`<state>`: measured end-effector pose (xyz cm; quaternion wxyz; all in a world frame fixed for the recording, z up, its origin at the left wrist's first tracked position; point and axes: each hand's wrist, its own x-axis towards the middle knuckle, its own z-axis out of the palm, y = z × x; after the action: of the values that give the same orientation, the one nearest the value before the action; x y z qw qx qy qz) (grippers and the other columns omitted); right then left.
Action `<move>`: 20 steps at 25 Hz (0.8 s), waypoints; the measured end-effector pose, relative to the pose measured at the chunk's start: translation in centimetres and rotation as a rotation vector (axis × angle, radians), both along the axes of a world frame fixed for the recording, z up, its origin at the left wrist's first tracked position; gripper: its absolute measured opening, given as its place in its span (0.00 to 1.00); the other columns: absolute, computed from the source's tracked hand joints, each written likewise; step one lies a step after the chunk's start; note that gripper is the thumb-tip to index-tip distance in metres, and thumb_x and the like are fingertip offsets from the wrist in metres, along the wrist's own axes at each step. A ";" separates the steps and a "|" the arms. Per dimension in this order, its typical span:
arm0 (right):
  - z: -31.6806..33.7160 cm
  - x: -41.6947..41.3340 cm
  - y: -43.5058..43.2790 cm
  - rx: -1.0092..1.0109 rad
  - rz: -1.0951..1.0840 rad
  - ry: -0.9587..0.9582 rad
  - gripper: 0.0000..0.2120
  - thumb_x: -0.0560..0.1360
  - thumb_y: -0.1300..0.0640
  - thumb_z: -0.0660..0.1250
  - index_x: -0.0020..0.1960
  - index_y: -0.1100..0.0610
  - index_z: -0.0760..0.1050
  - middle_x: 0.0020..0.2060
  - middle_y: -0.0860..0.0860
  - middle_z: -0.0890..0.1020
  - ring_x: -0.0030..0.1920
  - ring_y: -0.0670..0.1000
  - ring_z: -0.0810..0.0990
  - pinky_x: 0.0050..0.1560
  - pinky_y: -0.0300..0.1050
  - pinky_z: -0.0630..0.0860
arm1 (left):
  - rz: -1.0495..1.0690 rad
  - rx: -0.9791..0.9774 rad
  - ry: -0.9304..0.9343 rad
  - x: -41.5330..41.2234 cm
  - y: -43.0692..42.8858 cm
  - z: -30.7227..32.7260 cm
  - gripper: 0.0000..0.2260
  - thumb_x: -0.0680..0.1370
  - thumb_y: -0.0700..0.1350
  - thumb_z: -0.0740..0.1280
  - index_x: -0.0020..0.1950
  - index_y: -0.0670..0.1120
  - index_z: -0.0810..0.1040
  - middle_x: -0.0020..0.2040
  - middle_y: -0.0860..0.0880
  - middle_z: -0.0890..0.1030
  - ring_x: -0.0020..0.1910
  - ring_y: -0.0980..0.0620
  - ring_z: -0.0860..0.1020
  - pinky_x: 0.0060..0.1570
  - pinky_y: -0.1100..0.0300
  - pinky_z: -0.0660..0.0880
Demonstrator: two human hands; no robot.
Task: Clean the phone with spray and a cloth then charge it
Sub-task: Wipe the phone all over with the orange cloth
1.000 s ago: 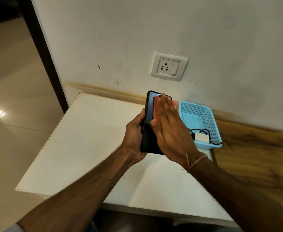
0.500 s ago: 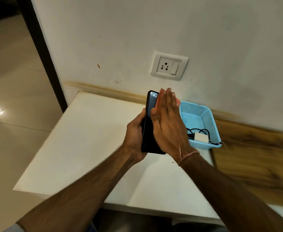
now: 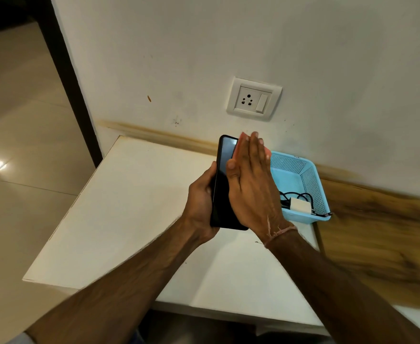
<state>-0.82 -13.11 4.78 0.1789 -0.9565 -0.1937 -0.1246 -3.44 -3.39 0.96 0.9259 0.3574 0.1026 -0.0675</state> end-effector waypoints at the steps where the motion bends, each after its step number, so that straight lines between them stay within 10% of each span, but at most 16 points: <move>1: -0.1 0.0 0.1 0.033 -0.069 0.020 0.31 0.80 0.41 0.37 0.78 0.56 0.37 0.78 0.53 0.39 0.77 0.50 0.36 0.77 0.52 0.39 | -0.006 -0.005 0.006 0.0 -0.1 0.0 0.22 0.83 0.58 0.54 0.54 0.50 0.86 0.55 0.45 0.86 0.51 0.45 0.85 0.45 0.54 0.82; 20: -0.2 -0.5 2.2 -0.072 -0.003 -0.007 0.30 0.80 0.42 0.36 0.79 0.54 0.39 0.78 0.51 0.40 0.77 0.50 0.35 0.77 0.53 0.37 | -0.063 -0.045 0.037 -0.1 -0.5 -0.6 0.22 0.82 0.59 0.54 0.57 0.51 0.84 0.57 0.45 0.85 0.53 0.47 0.85 0.47 0.53 0.82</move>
<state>-1.33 -10.95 4.62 0.1436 -0.9622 -0.1971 -0.1213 -3.58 -3.93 0.37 0.9291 0.3380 0.1071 -0.1054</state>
